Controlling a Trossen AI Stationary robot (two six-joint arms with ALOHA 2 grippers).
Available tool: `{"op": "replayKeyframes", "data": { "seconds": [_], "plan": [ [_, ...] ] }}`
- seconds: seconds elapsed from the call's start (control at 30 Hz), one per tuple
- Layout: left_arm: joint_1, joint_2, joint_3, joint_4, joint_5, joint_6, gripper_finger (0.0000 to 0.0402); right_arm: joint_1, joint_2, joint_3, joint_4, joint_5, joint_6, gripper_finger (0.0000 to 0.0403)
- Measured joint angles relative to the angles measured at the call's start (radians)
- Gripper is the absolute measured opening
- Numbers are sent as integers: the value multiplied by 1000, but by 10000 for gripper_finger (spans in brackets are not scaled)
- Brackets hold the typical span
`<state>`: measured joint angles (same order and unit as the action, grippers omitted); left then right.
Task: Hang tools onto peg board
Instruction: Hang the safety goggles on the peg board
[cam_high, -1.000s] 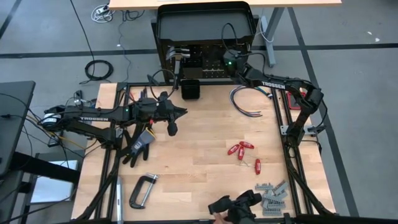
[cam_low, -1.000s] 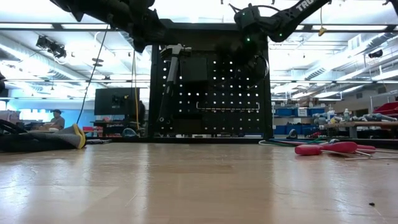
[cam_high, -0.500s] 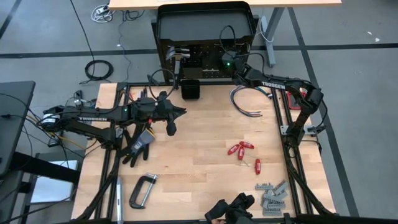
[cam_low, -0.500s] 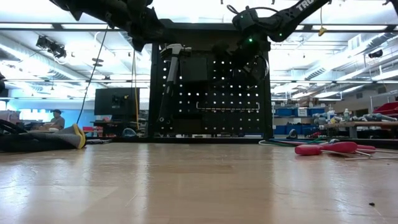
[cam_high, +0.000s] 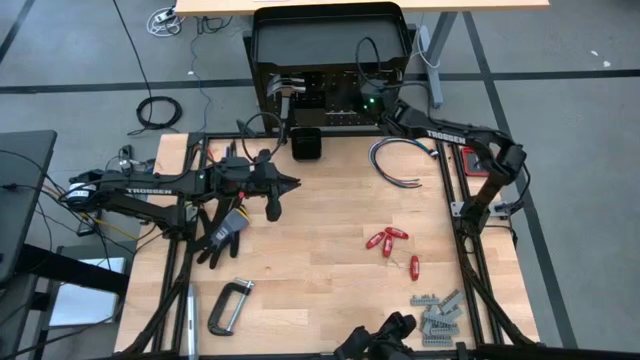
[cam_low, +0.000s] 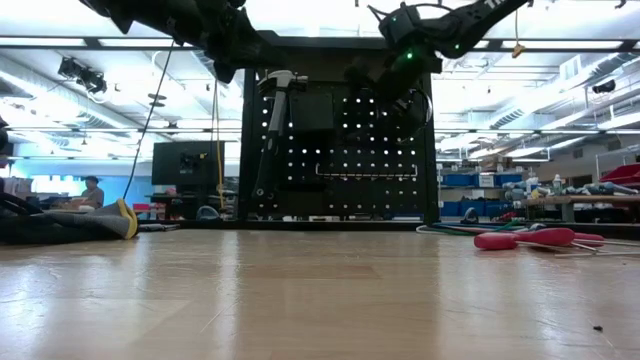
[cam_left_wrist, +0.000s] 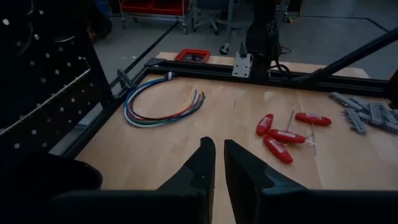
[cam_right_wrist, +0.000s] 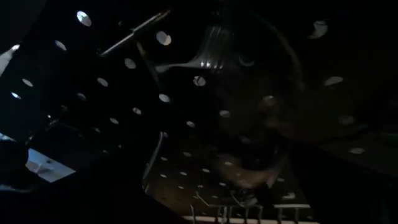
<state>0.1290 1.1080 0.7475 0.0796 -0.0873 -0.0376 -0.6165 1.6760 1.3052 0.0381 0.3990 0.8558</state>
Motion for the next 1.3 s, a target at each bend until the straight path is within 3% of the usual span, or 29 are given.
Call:
{"op": "replayKeyframes", "data": {
  "seconds": [0.5,0.8,0.93,1.07,1.3],
  "plan": [
    [-21,0,0,5,22,-23,39,31,-31,0,-151,15,24,393],
    [-27,0,0,-2,22,-21,39,109,-68,0,-301,144,-40,351],
    [-26,0,0,-12,16,-10,39,203,-90,0,-282,280,-180,328],
    [-25,0,0,-34,-18,10,39,271,-88,0,-152,312,-471,292],
    [-25,-1,0,-63,-115,38,39,257,-4,1,130,318,-1064,152]
  ]
}}
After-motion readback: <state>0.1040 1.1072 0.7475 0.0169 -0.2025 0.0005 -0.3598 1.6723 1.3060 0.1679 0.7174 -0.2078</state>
